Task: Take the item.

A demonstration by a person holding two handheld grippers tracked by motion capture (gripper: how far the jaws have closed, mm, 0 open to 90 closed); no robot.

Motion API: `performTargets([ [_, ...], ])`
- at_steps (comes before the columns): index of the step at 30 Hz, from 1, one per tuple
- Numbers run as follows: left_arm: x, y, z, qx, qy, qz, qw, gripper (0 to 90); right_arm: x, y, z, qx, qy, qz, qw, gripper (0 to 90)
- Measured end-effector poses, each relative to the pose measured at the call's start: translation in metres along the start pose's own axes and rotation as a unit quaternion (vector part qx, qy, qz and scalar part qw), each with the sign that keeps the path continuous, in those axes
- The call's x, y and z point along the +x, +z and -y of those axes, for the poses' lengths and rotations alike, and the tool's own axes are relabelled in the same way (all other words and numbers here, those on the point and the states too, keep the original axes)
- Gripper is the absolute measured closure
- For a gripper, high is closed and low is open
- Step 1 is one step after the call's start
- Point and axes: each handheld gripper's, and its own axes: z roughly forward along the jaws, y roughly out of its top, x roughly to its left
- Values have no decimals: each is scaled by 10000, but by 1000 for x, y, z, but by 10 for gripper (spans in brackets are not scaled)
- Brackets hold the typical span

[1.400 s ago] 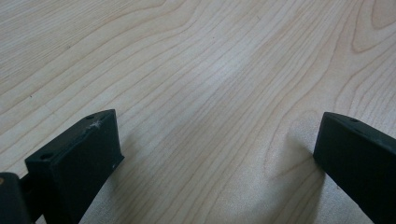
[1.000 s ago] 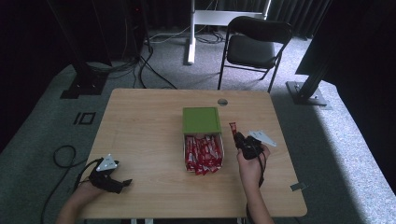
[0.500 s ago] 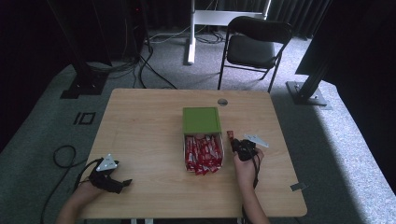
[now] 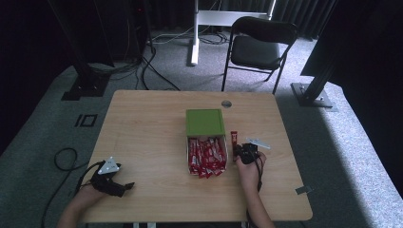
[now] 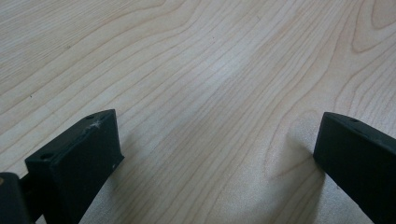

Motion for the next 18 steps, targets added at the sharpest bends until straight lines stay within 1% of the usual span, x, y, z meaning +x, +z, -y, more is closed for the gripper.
performTargets([
  [1, 0, 0, 0, 0, 0, 0, 10000, 15, 0, 0, -1, 60, -1, -43, 10000, 782],
  [2, 0, 0, 0, 0, 0, 0, 10000, 15, -1, 0, -1, 54, 16, -60, 10000, 736],
  [4, 0, 0, 0, 0, 0, 0, 10000, 15, -2, -1, -1, 31, -97, -41, 9999, 618],
  [7, 0, 0, 0, 1, 0, 0, 10000, 15, -4, -5, -1, -101, -134, -35, 9999, 513],
  [10, 0, 0, 0, 0, -1, 0, 10000, 16, -8, -10, -3, -161, -130, -198, 9996, 421],
  [12, 0, 0, 0, 0, 0, 0, 10000, 15, -9, -13, -4, -200, -140, -223, 9995, 387],
  [14, 0, 0, 0, 0, -1, 0, 10000, 15, -12, -16, -5, -214, -223, -281, 9991, 349],
  [17, 0, 0, 0, 0, 0, 0, 10000, 15, -15, -20, -5, -198, -406, -396, 9982, 329],
  [18, 0, 0, 0, 0, 1, 0, 10000, 15, -16, -22, -5, -193, -478, -392, 9979, 330],
])
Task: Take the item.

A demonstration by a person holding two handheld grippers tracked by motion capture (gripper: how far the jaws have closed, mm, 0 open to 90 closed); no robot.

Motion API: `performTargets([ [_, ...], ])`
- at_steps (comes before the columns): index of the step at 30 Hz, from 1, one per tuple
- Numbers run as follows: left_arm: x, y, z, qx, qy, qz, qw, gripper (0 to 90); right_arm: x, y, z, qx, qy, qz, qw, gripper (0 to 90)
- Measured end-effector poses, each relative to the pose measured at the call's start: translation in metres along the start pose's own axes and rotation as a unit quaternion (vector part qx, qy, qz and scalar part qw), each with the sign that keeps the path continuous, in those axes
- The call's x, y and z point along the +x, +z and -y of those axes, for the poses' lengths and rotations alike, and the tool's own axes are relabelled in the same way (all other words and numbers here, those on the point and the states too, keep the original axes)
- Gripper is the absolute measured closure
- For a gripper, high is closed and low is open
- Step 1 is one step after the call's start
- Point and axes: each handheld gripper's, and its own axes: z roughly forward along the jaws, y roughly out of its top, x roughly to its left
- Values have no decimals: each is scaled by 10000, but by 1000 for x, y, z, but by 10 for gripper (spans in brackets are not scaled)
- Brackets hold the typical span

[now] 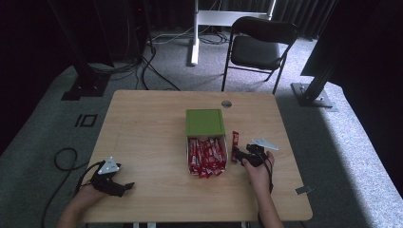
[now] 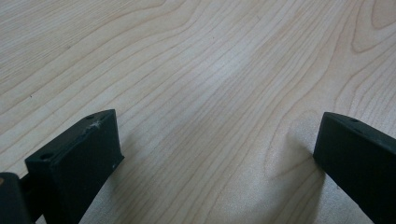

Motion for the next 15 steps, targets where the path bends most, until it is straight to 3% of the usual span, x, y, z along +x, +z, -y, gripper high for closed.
performTargets([
  [6, 0, 0, 0, -1, -1, 1, 10000, 15, -4, -12, -1, -37, -397, -255, 9989, 269],
  [8, 0, 0, 0, 0, -1, 1, 10000, 15, -5, -19, 0, 138, -444, -313, 9984, 227],
  [9, 0, 0, 0, -1, -1, 0, 10000, 15, -7, -22, 0, 334, -638, -356, 9968, 201],
  [11, 0, 0, 0, 0, -1, 1, 10000, 15, -9, -27, 2, 430, -921, -400, 9940, 180],
  [15, 0, 0, 0, 0, -1, 1, 10000, 15, -17, -34, 4, 373, -898, -372, 9946, 181],
])
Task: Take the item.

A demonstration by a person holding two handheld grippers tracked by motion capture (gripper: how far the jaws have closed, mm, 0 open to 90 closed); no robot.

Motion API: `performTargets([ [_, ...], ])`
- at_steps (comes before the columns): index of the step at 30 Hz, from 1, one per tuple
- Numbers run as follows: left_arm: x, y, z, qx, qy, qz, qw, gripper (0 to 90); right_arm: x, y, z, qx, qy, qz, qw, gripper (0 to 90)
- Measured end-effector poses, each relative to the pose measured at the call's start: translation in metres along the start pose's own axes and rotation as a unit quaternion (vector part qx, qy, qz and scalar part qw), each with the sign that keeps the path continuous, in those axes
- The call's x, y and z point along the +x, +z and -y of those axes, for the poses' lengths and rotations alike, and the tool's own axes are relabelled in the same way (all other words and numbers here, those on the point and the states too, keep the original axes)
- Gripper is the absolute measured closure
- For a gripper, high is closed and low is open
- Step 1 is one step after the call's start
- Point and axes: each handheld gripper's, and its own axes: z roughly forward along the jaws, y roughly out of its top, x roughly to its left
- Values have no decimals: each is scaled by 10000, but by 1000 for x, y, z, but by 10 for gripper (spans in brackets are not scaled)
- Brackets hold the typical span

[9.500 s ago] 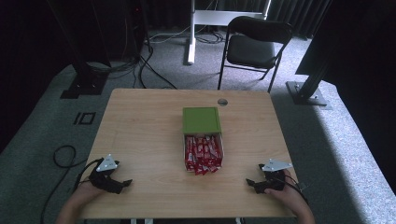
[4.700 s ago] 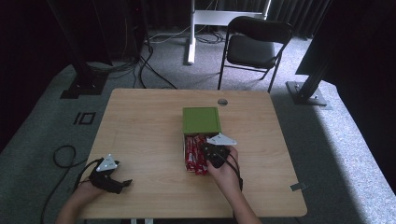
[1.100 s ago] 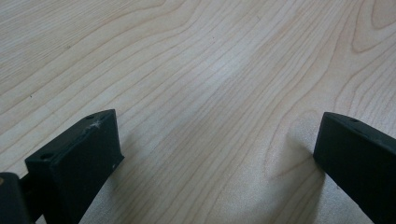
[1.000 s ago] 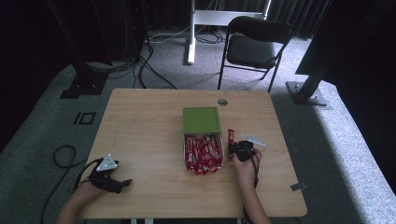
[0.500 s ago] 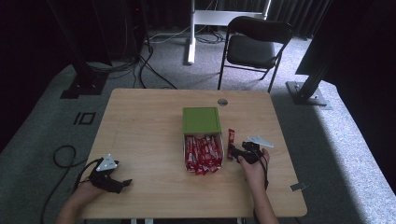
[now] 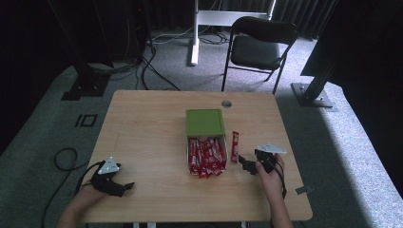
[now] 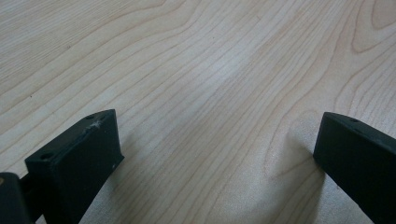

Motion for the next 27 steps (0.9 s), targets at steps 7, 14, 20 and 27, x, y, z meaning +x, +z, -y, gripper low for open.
performTargets([
  [7, 0, 0, 0, -1, -1, 0, 10000, 15, -14, -9, 8, 70, -173, 45, 9998, 181],
  [14, 0, 0, 0, 0, 0, -1, 10000, 16, -15, -16, 16, 147, -672, -391, 9969, 180],
  [20, 0, 0, 0, 0, -1, -1, 10000, 16, -19, -23, 22, 69, -1005, -802, 9917, 179],
  [27, 0, 0, 0, 4, 3, -2, 10000, 15, -22, -28, 32, 218, -1353, -1410, 9805, 147],
])
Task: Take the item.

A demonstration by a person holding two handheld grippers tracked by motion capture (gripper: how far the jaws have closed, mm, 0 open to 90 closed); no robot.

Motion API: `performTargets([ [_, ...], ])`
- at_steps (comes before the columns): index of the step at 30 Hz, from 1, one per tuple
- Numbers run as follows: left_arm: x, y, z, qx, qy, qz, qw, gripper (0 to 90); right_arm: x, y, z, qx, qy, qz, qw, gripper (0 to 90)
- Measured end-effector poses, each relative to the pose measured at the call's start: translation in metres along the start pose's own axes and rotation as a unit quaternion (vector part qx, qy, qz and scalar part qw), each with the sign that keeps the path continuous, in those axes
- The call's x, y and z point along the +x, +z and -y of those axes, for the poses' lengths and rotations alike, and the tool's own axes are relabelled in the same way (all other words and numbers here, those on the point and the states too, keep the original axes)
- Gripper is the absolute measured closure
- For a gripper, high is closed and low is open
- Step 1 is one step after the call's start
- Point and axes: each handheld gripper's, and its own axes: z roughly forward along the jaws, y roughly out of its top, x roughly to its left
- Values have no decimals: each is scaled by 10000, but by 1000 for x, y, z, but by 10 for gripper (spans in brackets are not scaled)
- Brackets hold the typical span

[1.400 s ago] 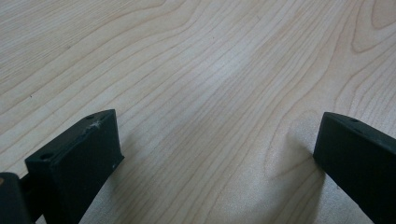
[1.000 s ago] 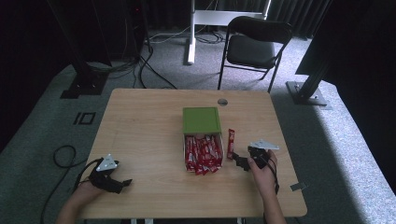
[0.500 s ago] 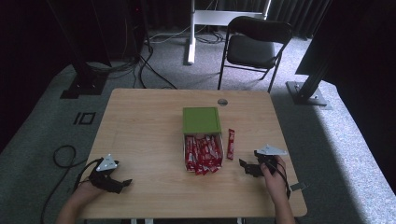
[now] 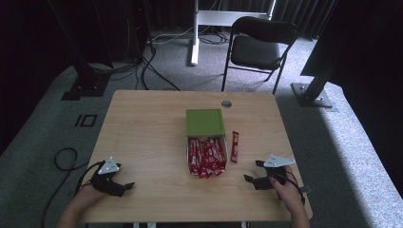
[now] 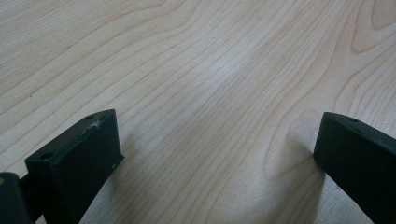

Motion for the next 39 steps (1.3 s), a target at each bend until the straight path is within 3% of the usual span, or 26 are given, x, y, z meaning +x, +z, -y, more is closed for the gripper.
performTargets([
  [5, 0, 0, 0, 5, 5, 1, 10000, 15, 4, -1, 6, 91, -320, -392, 9987, 125],
  [18, 0, 0, 0, 5, 6, 0, 10000, 15, 6, -4, 14, 369, -604, -669, 9952, 103],
  [22, 0, 0, 0, 6, 6, 0, 10000, 15, 9, -4, 20, 716, -751, -869, 9908, 103],
  [27, 0, 0, 0, 5, 5, 0, 10000, 15, 9, -7, 23, 725, -870, -990, 9886, 103],
  [31, 0, 0, 0, 5, 7, -1, 10000, 15, 13, -8, 27, 639, -1128, -1248, 9837, 103],
  [34, 0, 0, 0, 3, 9, -1, 10000, 16, 15, -11, 30, 631, -1126, -1468, 9807, 104],
  [39, 0, 0, 0, 6, 12, 0, 10000, 15, 13, -16, 33, 520, -552, -1403, 9872, 104],
])
